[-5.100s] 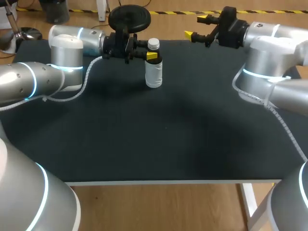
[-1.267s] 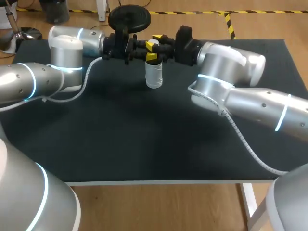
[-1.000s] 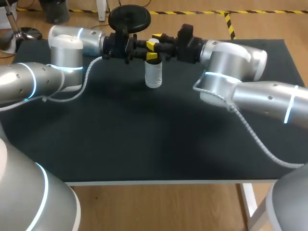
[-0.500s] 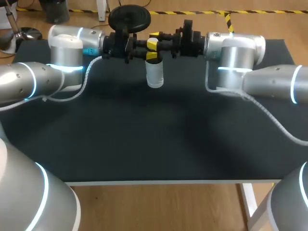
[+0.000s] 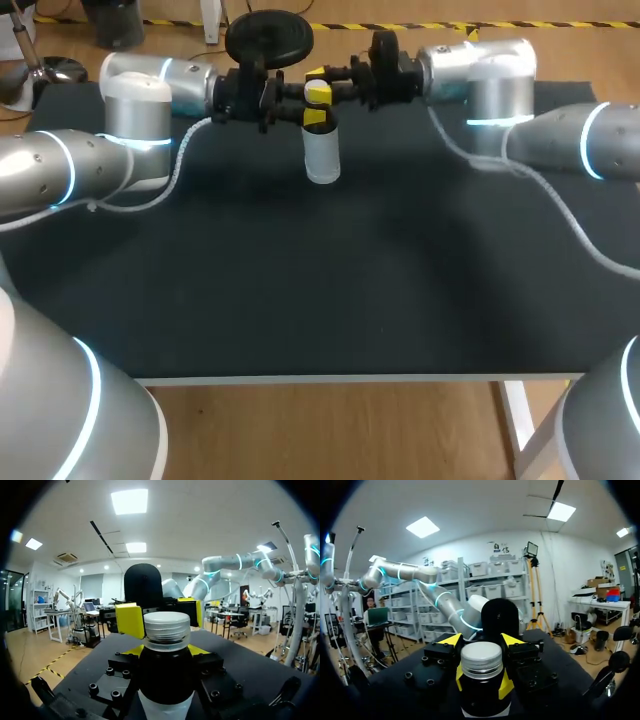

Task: Unscrew the bottle cap

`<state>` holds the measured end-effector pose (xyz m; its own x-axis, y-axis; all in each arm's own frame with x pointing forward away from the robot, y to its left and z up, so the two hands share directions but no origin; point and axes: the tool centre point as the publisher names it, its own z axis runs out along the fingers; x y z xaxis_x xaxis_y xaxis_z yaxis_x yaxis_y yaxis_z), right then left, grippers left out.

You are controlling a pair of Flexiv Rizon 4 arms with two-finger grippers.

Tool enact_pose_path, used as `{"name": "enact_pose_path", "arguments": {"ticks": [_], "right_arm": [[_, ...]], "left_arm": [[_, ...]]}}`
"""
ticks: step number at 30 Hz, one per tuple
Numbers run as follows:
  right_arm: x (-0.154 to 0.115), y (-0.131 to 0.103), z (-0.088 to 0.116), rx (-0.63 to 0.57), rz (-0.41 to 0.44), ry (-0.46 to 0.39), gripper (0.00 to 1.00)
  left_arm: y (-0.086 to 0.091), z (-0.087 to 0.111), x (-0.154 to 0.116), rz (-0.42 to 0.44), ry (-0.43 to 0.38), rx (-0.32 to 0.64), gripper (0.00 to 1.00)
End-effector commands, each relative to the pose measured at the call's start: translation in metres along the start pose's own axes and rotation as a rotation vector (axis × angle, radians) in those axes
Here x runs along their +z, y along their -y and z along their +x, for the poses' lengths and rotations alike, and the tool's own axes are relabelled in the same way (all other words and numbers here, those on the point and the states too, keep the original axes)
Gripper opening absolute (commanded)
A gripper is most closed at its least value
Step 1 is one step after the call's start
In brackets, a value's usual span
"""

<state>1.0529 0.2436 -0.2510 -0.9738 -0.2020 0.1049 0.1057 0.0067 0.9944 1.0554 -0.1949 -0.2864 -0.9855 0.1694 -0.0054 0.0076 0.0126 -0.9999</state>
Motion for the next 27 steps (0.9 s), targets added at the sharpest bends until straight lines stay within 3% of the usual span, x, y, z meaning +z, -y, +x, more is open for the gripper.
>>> {"name": "enact_pose_path", "arguments": {"ticks": [1,10,18,27], "right_arm": [[-0.001,0.002,-0.006,0.029,0.002,-0.694,0.0],[-0.003,0.004,0.001,0.043,-0.048,-0.894,0.0],[-0.004,-0.006,0.0,0.007,-0.029,-0.903,0.0],[-0.013,-0.028,-0.002,-0.038,0.005,-0.858,0.0]], "left_arm": [[0.001,-0.002,0.002,0.0,-0.004,0.0,0.0],[0.001,-0.002,0.002,0.0,-0.004,0.0,0.0],[0.001,-0.002,0.002,0.0,-0.004,0.0,0.0],[0.001,-0.002,0.002,0.0,-0.004,0.0,0.0]]}}
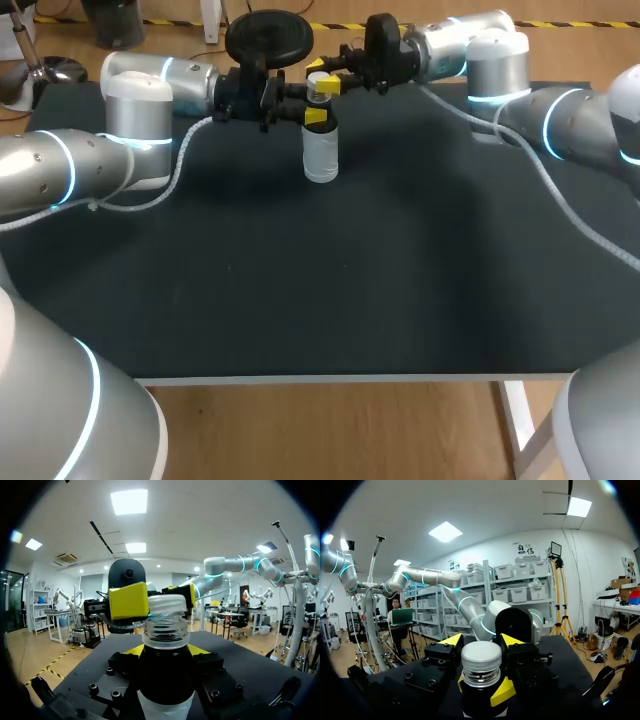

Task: Unscrew the bottle cap

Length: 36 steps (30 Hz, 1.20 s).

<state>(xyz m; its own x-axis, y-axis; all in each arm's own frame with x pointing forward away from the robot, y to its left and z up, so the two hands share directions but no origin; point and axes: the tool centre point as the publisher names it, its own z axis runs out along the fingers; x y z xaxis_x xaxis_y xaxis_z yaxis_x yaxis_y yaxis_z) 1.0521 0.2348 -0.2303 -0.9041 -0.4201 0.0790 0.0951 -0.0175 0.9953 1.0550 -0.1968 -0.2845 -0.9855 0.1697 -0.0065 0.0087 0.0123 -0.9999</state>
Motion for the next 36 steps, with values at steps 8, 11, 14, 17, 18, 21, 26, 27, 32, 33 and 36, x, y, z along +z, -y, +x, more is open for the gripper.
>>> {"name": "enact_pose_path", "arguments": {"ticks": [8,11,14,17,18,21,26,27,32,33,36], "right_arm": [[-0.04,-0.021,-0.008,-0.083,0.06,-0.298,0.0],[-0.058,-0.021,0.005,-0.117,0.052,-0.162,0.0],[-0.074,-0.014,0.012,-0.118,0.059,-0.043,0.0],[-0.09,-0.003,0.023,-0.115,0.067,0.076,0.0],[-0.093,0.0,0.026,-0.116,0.067,0.093,0.0],[-0.11,0.015,0.04,-0.108,0.063,0.214,0.0],[-0.127,0.042,0.053,-0.066,0.073,0.329,0.0],[-0.129,0.048,0.054,-0.057,0.075,0.348,0.0],[-0.141,0.075,0.063,-0.013,0.081,0.449,0.0],[-0.142,0.078,0.066,-0.009,0.086,0.47,0.0],[-0.147,0.089,0.068,0.014,0.111,0.529,0.0]], "left_arm": [[-0.001,-0.002,0.0,0.0,-0.004,-0.001,0.0],[-0.001,-0.002,0.0,0.0,-0.004,-0.001,0.0],[-0.001,-0.002,0.0,0.0,-0.004,-0.001,0.0],[-0.001,-0.002,0.0,0.0,-0.004,-0.001,0.0],[-0.001,-0.002,0.0,0.0,-0.004,-0.001,0.0],[-0.001,-0.002,0.0,0.0,-0.004,-0.001,0.0],[-0.001,-0.002,0.0,0.0,-0.004,-0.001,0.0],[-0.001,-0.002,0.0,0.0,-0.004,-0.001,0.0],[-0.001,-0.002,0.0,0.0,-0.004,-0.001,0.0],[-0.001,-0.002,0.0,0.0,-0.004,-0.001,0.0],[-0.001,-0.002,0.0,0.0,-0.004,-0.001,0.0]]}}
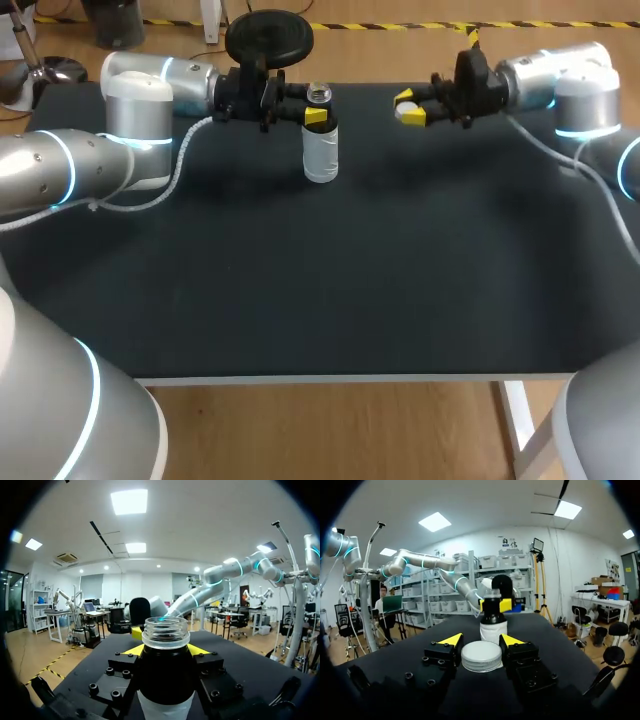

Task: Unscrew the bottle cap

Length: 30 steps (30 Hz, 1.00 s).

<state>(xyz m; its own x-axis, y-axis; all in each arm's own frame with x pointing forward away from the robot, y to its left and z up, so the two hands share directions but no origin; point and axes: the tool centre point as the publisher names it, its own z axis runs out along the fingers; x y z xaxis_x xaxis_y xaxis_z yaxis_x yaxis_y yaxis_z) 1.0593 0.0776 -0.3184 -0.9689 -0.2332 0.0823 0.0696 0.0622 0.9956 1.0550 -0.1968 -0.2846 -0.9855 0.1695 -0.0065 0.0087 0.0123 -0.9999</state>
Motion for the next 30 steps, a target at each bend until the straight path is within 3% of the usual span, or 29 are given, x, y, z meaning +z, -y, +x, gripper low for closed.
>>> {"name": "enact_pose_path", "arguments": {"ticks": [1,8,23,25,26,27,30], "right_arm": [[0.0,0.008,0.016,0.029,0.036,0.341,0.0],[-0.006,0.026,0.021,0.089,0.079,0.403,0.0],[-0.007,0.049,0.025,0.22,0.152,0.444,0.0],[-0.007,0.05,0.025,0.221,0.151,0.447,0.47],[-0.008,0.05,0.024,0.221,0.151,0.448,0.91],[-0.008,0.05,0.024,0.22,0.15,0.451,1.0],[-0.008,0.05,0.023,0.217,0.15,0.46,1.0]], "left_arm": [[0.0,-0.002,0.0,0.0,-0.004,-0.001,0.0],[0.0,-0.002,0.0,0.0,-0.004,-0.001,0.0],[0.0,-0.002,0.0,0.0,-0.004,-0.001,0.0],[0.0,-0.002,0.0,0.0,-0.004,-0.001,0.0],[0.0,-0.002,0.0,0.0,-0.004,-0.001,0.0],[0.0,-0.002,0.0,0.0,-0.004,-0.001,0.0],[0.0,-0.002,0.0,0.0,-0.004,-0.001,0.0]]}}
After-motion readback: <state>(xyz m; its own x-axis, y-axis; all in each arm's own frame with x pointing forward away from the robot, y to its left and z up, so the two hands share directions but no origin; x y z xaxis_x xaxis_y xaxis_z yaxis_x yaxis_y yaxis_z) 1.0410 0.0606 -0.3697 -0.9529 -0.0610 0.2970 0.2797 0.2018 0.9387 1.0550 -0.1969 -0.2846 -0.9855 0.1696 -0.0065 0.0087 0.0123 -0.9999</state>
